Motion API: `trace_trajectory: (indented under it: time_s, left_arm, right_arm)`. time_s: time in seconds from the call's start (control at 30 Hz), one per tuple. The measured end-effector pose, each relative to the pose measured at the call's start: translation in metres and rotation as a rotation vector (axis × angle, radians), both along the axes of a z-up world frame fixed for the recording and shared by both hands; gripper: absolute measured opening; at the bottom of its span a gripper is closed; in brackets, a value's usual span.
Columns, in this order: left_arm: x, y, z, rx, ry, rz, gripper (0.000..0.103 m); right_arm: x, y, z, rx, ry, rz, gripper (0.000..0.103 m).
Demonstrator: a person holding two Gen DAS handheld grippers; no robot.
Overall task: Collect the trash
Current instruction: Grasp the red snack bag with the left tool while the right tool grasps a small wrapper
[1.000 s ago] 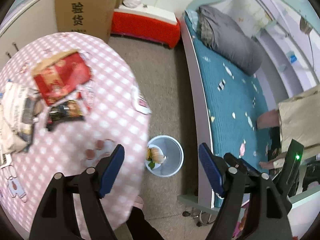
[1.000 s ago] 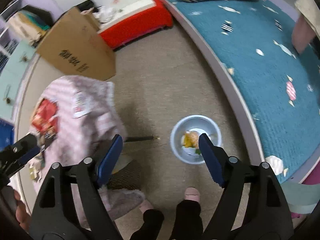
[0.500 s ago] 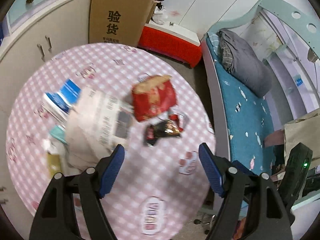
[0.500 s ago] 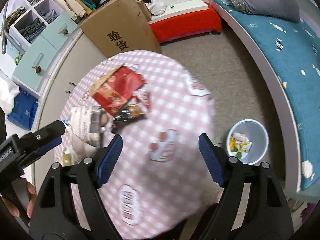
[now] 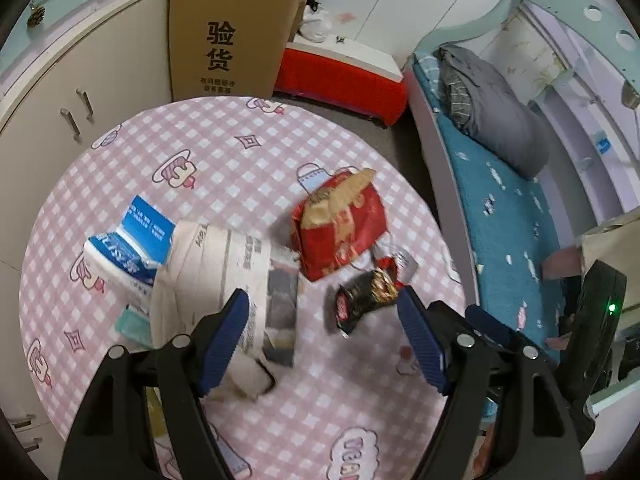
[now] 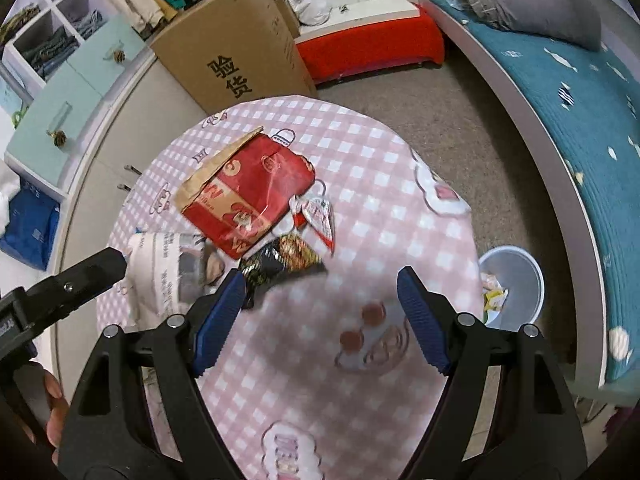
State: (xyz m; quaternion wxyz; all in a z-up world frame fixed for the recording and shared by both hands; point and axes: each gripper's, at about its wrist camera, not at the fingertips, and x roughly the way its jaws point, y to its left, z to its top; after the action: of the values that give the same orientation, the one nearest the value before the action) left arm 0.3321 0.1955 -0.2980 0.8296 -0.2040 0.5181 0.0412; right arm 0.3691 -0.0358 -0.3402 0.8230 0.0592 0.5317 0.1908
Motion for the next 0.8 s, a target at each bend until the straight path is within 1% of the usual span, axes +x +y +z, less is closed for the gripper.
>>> trace_trajectory:
  time_s: [0.13,0.27,0.43,0.5,0.57,0.63,0.67,0.7,0.73,0.77,0.8]
  left_arm:
    - [0.023,0.005,-0.015,-0.002,0.037,0.021,0.075]
    - [0.044,0.006,-0.028,0.000,0.064,0.029,0.075]
    - [0.066,0.005,-0.043,0.001,0.096,0.024,0.075]
    - [0.072,0.006,-0.048,-0.006,0.105,0.025,0.075]
    - [0.079,0.006,-0.054,-0.005,0.119,0.023,0.075]
    - [0.084,0.005,-0.058,-0.010,0.131,0.015,0.075]
    - [0.086,0.005,-0.060,-0.014,0.135,0.010,0.075]
    - [0.088,0.004,-0.061,-0.012,0.135,0.007,0.071]
    - [0.089,0.003,-0.061,-0.015,0.133,0.003,0.065]
    - [0.090,0.002,-0.062,-0.032,0.134,-0.011,0.051]
    - [0.091,0.002,-0.063,-0.039,0.136,-0.015,0.042]
  right_arm:
    - [0.025,0.011,-0.014,-0.036,0.012,0.060,0.075]
    - [0.041,0.018,-0.027,-0.055,0.022,0.111,0.069]
    - [0.053,0.029,-0.034,-0.099,0.001,0.190,0.061]
    - [0.055,0.034,-0.037,-0.128,-0.013,0.227,0.053]
    - [0.056,0.037,-0.039,-0.142,-0.017,0.258,0.050]
    - [0.056,0.038,-0.043,-0.149,-0.009,0.274,0.040]
    - [0.057,0.038,-0.044,-0.146,-0.001,0.280,0.030]
    - [0.058,0.036,-0.045,-0.138,0.004,0.279,0.030]
    - [0.059,0.035,-0.045,-0.132,0.008,0.278,0.030]
    - [0.060,0.035,-0.045,-0.128,0.012,0.278,0.029]
    - [0.061,0.033,-0.044,-0.124,0.016,0.273,0.028]
